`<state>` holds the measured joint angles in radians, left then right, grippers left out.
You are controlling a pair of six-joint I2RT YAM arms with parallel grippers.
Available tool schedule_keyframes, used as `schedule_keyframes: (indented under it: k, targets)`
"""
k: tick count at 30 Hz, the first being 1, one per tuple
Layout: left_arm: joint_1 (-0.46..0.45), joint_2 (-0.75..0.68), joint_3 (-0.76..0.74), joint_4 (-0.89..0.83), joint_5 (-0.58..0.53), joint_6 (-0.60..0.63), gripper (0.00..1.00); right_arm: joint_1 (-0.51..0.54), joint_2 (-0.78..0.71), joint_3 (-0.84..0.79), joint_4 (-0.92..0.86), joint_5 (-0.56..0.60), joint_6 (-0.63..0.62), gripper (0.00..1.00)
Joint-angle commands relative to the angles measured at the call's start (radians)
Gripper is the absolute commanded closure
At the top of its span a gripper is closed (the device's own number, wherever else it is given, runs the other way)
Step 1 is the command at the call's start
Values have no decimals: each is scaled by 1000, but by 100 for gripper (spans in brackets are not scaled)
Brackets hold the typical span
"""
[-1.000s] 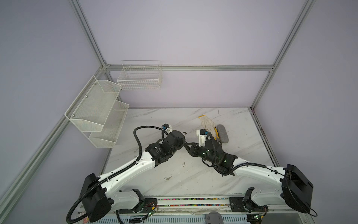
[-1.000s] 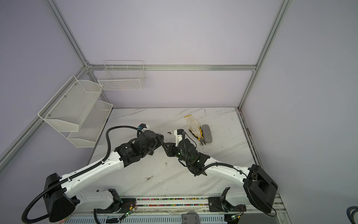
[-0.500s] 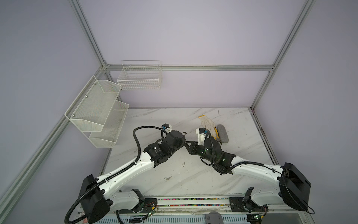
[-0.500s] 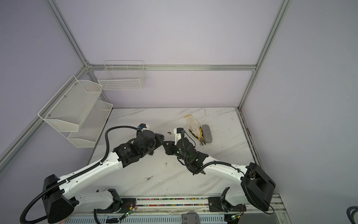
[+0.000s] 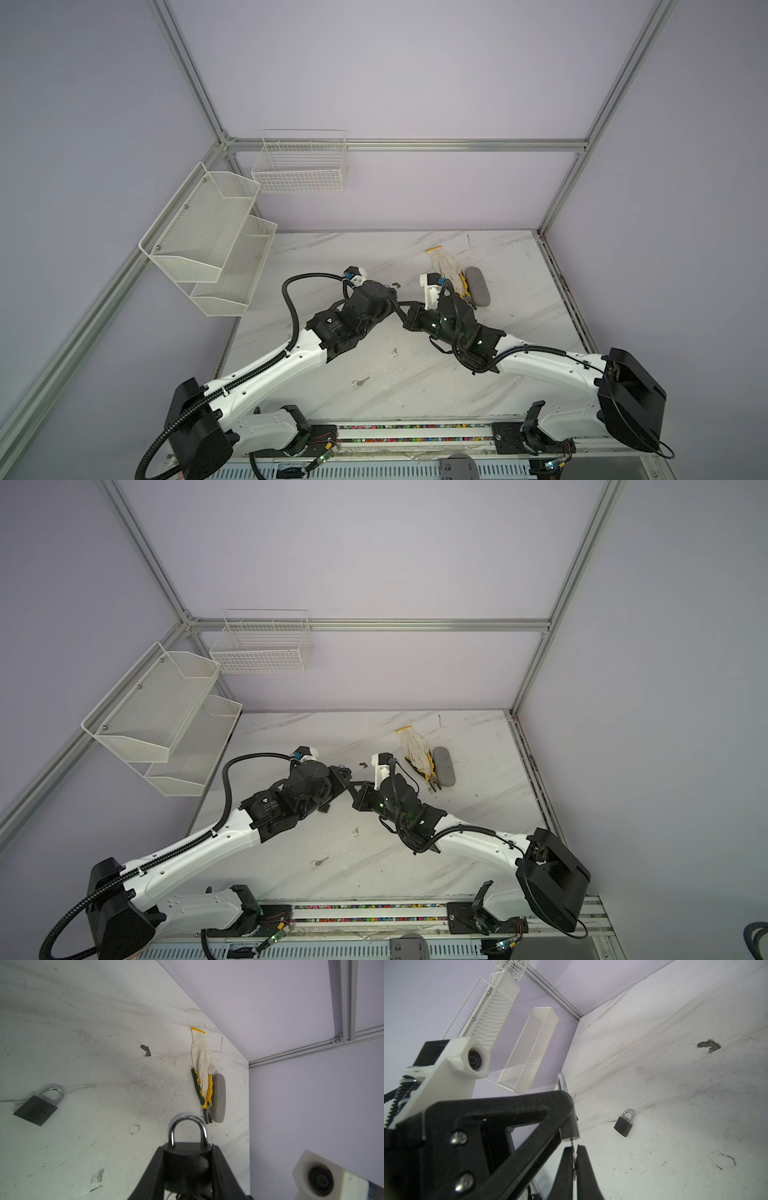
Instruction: Unlock with the key
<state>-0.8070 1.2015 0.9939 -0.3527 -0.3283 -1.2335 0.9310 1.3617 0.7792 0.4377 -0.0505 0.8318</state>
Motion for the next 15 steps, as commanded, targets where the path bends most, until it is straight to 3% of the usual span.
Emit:
schedule_keyframes:
  k: [1,8,15]
  targets:
    - [-2,-42,-56,103,24,-21,100,-7,7,-14,111,-52,84,100]
    - [-2,-88,-107,191,52,-35,100,-20,40,-25,239,-147,212,100]
    - [-2,-101,-134,248,56,-38,100,-24,56,-40,341,-172,326,100]
